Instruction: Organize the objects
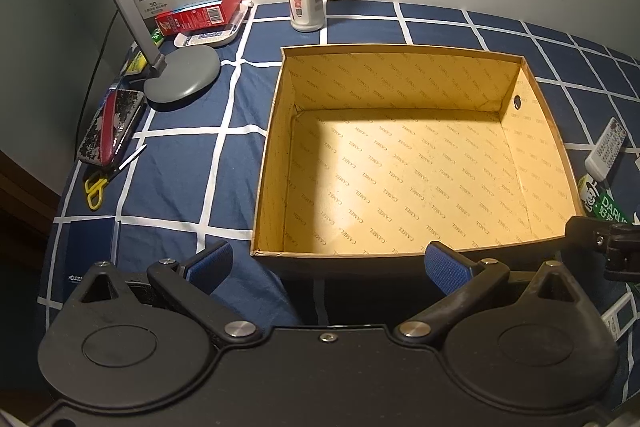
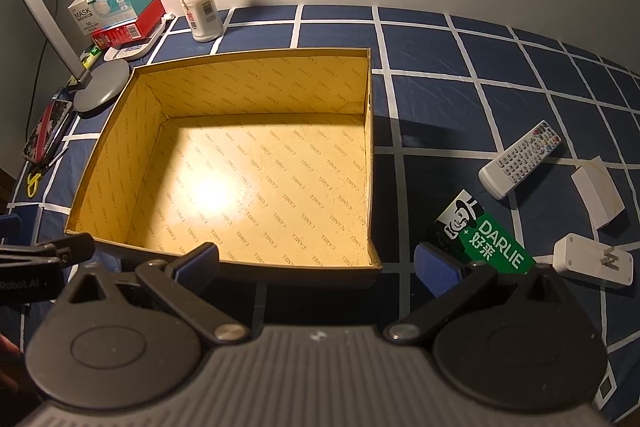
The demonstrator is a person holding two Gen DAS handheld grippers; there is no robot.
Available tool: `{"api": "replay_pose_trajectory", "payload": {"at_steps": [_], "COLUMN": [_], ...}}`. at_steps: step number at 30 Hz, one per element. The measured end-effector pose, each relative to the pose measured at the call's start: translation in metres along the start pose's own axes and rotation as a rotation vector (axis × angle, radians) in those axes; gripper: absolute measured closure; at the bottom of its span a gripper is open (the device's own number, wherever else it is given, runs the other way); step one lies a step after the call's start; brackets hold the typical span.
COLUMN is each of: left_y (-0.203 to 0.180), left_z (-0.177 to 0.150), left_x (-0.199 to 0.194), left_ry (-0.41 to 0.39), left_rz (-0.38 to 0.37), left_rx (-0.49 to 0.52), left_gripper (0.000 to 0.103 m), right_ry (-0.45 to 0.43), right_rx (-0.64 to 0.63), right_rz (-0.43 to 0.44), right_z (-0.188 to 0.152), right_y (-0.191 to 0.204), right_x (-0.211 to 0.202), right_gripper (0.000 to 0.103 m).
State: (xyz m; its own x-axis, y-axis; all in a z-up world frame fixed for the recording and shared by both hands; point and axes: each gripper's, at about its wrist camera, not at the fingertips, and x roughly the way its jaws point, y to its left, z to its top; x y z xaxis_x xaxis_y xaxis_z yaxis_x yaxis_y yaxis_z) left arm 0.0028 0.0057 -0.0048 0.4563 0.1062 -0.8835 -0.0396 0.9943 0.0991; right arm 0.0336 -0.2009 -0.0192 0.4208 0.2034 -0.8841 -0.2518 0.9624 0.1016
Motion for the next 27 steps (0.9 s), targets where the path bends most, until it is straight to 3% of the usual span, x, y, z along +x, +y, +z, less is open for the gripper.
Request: {"api": "replay_pose_trajectory", "payload": {"at_steps": [27], "left_y": [0.0034], "left_z": [0.0024], "left_x": [-0.0015], "left_ry": [-0.003], "left_rz": [-0.003], "left_rx": [-0.007], "left_gripper": [0.0], "right_ry": [0.014], "right_rx": [-0.001], "right_rz": [0.005], "right_z": [-0.0005], "right_y": [0.0002], "right_x": [0.0031], "right_gripper": [0.0]}}
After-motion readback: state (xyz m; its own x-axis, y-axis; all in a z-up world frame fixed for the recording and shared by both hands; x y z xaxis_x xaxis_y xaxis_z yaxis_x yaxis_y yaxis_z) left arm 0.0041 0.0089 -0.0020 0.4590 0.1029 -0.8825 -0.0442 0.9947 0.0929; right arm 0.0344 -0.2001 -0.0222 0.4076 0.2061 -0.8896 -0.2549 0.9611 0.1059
